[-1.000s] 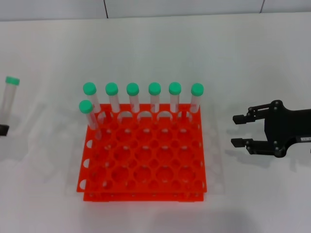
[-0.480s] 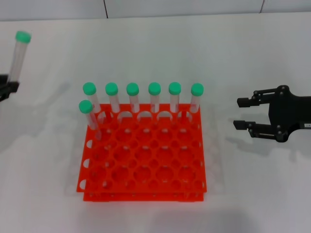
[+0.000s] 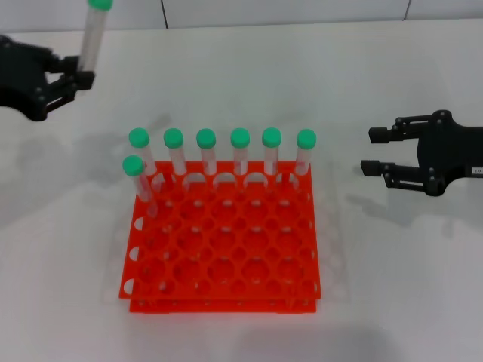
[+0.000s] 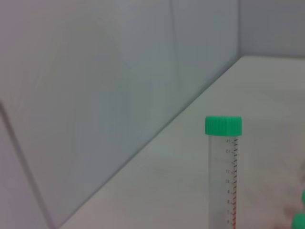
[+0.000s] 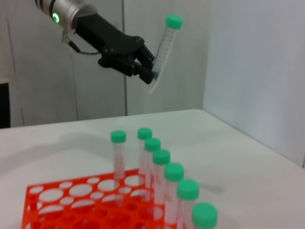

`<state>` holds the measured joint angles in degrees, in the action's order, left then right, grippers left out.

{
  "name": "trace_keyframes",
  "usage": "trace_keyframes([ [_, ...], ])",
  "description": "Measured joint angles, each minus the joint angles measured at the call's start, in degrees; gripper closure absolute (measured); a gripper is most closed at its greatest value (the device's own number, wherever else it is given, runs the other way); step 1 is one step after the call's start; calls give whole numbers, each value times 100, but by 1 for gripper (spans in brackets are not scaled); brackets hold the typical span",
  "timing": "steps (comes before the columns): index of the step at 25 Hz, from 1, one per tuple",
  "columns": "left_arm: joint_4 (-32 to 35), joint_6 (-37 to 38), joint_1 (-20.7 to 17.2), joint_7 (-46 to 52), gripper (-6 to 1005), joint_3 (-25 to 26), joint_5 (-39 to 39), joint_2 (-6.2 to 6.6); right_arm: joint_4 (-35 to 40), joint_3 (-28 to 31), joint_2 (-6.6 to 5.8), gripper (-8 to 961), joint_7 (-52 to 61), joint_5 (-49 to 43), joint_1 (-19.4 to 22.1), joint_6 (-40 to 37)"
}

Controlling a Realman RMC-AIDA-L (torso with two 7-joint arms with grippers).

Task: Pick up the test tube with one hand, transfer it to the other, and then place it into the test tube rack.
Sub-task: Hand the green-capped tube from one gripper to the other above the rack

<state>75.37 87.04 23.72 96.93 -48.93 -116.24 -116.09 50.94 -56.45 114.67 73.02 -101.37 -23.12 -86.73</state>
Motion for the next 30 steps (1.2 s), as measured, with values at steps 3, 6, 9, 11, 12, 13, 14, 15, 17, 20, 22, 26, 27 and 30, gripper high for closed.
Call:
trace_keyframes([
  [3,-509,66,312,-221,818,45,138,86,68,2,-13,464,323,17,-74,27],
  [6,-886,119,550,-464,818,51,180,125,189,3,-18,464,652,17,-132,36],
  [9,-1161,146,708,-656,818,49,187,126,319,3,-7,464,996,21,-192,40],
  [11,-1325,156,799,-795,818,38,180,119,412,2,0,464,1320,25,-239,36],
  [12,-1403,157,838,-863,818,31,169,110,438,2,1,464,1455,26,-271,34],
  [13,-1476,158,872,-921,818,28,157,101,457,3,5,463,1613,32,-317,34],
  [14,-1541,158,903,-972,818,27,154,96,461,3,10,463,1722,39,-357,39],
  [15,-1615,158,937,-1021,818,27,154,94,462,5,14,463,1835,59,-404,60],
  [17,-1800,146,1024,-1120,818,35,163,90,428,13,24,463,2004,146,-493,129],
  [20,-2109,109,1170,-1263,818,54,178,93,327,7,54,463,2070,355,-588,282],
  [22,-2225,108,1227,-1348,818,58,185,94,247,-14,63,460,2063,556,-625,351],
  [26,-2356,131,1272,-1588,818,59,229,45,-18,-28,64,451,1937,963,-753,385],
  [27,-2398,143,1279,-1651,818,58,243,39,-75,-25,64,446,1893,1012,-783,393],
  [30,-2599,156,1303,-1908,818,57,319,41,-239,-36,67,430,1777,1171,-846,443],
])
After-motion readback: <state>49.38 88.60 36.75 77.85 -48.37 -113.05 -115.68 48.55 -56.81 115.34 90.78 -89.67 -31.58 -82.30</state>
